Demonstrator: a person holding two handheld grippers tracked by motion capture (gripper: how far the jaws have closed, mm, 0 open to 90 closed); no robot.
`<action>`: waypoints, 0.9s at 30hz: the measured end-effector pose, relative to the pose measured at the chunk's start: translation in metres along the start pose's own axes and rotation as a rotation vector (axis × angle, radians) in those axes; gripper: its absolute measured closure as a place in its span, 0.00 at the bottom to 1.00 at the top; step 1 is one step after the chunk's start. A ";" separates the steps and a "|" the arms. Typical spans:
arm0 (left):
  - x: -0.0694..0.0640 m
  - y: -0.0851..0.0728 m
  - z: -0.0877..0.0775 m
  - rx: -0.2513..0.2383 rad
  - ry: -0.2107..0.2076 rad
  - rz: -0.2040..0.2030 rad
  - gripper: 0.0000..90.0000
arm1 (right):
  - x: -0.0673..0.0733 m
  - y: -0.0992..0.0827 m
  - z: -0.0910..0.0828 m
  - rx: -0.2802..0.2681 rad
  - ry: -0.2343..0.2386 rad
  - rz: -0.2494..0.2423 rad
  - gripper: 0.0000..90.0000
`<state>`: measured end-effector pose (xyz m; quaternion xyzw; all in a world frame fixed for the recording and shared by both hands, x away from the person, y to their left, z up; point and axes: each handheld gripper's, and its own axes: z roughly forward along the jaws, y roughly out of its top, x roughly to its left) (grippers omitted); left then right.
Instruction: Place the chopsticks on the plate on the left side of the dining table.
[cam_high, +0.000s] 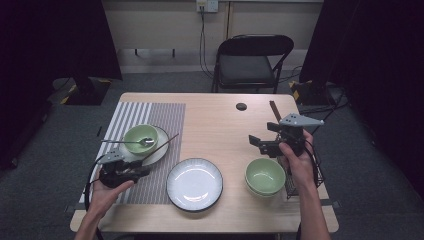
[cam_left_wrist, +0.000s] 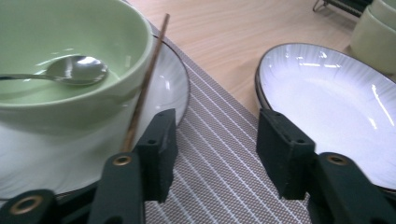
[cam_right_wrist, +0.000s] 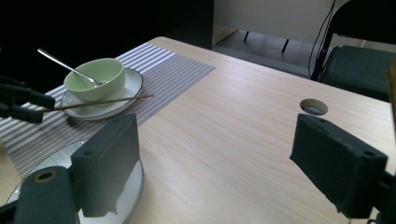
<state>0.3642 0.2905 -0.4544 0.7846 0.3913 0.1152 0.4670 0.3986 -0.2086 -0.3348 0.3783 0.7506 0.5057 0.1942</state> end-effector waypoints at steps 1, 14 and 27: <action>-0.002 0.000 0.002 0.001 -0.010 0.002 0.52 | -0.001 0.002 -0.001 -0.004 -0.005 0.001 0.16; -0.022 -0.012 0.032 0.117 -0.030 0.060 0.34 | -0.024 0.013 0.002 0.024 -0.025 0.011 0.16; -0.023 -0.023 0.049 0.165 0.045 0.098 0.30 | -0.050 0.016 0.012 0.059 -0.061 0.026 0.17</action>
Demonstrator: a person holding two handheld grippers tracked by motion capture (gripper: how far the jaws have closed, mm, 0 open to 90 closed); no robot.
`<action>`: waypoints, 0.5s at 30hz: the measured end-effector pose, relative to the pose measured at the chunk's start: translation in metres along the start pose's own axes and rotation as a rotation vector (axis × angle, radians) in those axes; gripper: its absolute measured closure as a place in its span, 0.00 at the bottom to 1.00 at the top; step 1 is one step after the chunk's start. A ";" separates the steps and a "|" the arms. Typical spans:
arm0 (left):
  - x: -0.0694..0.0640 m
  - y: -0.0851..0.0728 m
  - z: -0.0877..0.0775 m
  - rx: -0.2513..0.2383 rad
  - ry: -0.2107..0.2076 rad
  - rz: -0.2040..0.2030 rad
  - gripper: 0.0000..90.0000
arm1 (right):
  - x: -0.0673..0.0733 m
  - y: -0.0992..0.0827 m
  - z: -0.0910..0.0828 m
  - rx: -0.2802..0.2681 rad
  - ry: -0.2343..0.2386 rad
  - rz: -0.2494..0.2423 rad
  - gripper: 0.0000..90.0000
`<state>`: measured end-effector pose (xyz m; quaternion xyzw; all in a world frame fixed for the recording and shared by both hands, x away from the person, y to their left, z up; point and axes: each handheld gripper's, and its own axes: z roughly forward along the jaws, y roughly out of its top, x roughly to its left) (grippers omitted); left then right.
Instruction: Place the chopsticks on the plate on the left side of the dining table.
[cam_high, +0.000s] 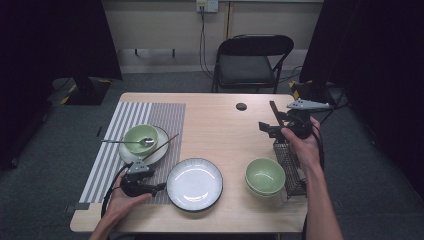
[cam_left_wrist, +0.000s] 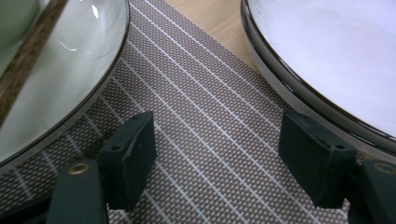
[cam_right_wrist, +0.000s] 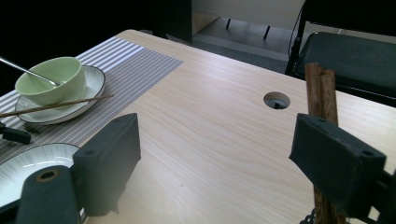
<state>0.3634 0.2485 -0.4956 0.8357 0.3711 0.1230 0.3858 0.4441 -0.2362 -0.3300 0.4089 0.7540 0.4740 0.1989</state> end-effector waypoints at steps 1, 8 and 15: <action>0.001 -0.001 0.000 -0.003 -0.003 0.006 0.30 | -0.001 0.000 0.001 0.001 -0.006 0.002 0.17; -0.003 -0.005 0.001 -0.026 0.025 0.043 0.31 | -0.008 0.000 0.004 0.000 -0.035 0.016 0.19; -0.004 -0.005 0.002 -0.019 0.052 0.056 0.28 | -0.014 -0.001 0.006 0.011 -0.055 0.035 0.23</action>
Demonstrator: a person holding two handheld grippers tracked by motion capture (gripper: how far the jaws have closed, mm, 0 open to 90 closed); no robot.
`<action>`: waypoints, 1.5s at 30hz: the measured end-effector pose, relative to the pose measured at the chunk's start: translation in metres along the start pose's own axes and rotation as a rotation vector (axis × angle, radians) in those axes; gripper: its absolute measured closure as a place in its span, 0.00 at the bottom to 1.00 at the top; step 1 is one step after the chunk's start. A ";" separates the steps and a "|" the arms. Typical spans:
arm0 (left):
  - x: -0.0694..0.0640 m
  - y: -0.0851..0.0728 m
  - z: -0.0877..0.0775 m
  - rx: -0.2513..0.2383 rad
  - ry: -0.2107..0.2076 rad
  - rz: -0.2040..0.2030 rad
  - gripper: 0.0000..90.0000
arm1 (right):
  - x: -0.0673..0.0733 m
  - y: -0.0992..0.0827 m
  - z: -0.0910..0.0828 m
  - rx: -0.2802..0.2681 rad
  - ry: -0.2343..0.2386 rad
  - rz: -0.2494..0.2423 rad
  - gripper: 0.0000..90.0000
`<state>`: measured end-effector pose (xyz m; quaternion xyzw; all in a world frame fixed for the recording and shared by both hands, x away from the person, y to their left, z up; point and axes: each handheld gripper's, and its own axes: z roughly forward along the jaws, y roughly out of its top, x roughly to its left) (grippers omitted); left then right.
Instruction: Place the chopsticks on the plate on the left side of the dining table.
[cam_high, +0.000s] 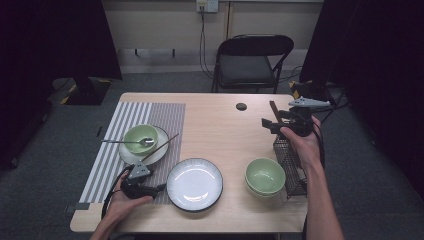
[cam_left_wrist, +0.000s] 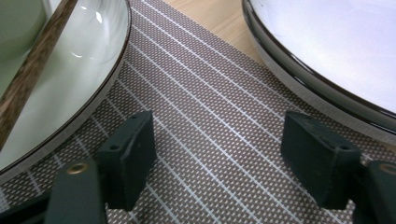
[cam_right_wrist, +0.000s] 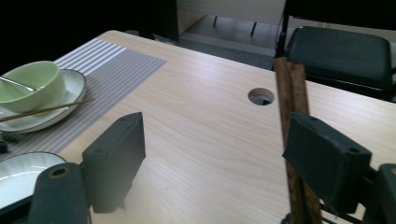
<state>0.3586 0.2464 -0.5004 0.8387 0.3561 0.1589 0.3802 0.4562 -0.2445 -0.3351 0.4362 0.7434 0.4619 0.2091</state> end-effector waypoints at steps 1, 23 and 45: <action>0.000 0.000 0.000 0.001 0.001 0.004 0.28 | -0.002 0.000 0.001 0.005 -0.002 0.010 0.24; 0.000 0.000 0.000 -0.001 -0.003 0.003 0.27 | -0.009 -0.007 0.016 0.056 -0.020 0.004 0.38; 0.001 0.000 0.000 -0.001 -0.007 0.002 0.27 | -0.015 -0.014 0.010 0.047 -0.053 0.001 0.50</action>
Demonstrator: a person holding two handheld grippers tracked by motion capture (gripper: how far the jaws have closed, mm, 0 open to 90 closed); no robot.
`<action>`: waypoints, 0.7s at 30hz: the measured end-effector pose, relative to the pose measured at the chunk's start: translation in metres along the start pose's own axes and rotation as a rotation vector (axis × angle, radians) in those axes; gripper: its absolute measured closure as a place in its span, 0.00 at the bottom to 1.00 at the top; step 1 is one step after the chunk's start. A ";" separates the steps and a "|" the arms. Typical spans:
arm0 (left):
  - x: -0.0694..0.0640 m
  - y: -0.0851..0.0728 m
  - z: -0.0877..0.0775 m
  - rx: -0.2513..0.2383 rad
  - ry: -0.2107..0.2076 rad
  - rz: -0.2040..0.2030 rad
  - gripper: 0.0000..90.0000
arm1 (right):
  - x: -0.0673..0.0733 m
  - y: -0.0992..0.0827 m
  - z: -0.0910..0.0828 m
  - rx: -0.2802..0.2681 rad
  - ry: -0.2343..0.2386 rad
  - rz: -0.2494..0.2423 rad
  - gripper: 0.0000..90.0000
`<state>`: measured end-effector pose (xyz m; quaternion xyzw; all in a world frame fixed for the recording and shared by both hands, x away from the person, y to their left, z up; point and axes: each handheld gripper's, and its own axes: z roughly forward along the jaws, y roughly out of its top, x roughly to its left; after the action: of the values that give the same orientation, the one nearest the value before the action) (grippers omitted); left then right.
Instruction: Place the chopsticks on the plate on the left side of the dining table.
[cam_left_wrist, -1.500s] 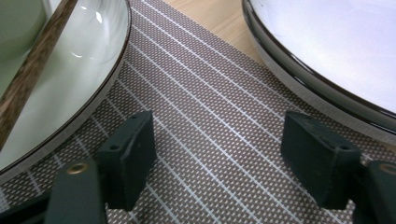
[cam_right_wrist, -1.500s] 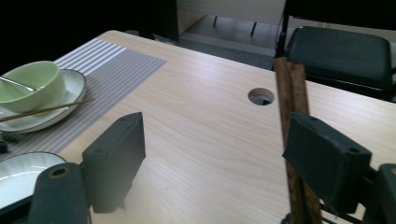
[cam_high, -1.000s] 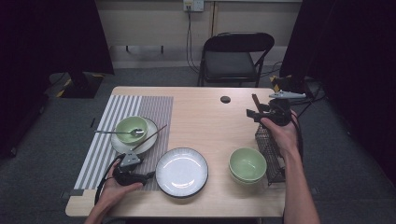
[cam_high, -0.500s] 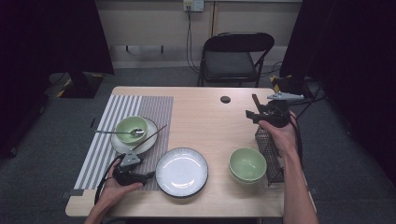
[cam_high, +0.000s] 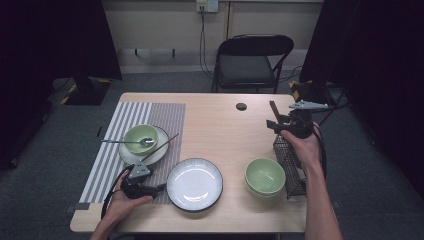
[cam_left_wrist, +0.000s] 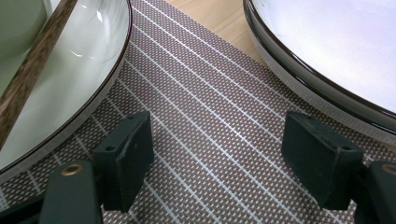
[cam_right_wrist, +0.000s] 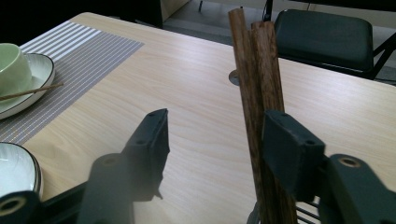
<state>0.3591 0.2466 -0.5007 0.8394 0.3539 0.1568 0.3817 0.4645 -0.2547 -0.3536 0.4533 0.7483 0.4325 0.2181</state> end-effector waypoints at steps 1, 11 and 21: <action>0.000 0.000 0.000 0.000 0.000 0.000 0.27 | 0.000 0.000 -0.001 0.001 0.003 -0.001 0.51; 0.000 0.000 0.000 0.000 0.001 0.000 0.27 | -0.001 -0.008 -0.004 0.031 0.005 -0.006 0.57; 0.000 0.000 0.000 0.000 0.000 0.000 0.27 | 0.003 -0.011 -0.005 0.052 -0.051 -0.035 0.68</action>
<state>0.3591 0.2466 -0.5007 0.8394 0.3539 0.1568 0.3815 0.4544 -0.2570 -0.3601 0.4565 0.7613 0.3973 0.2328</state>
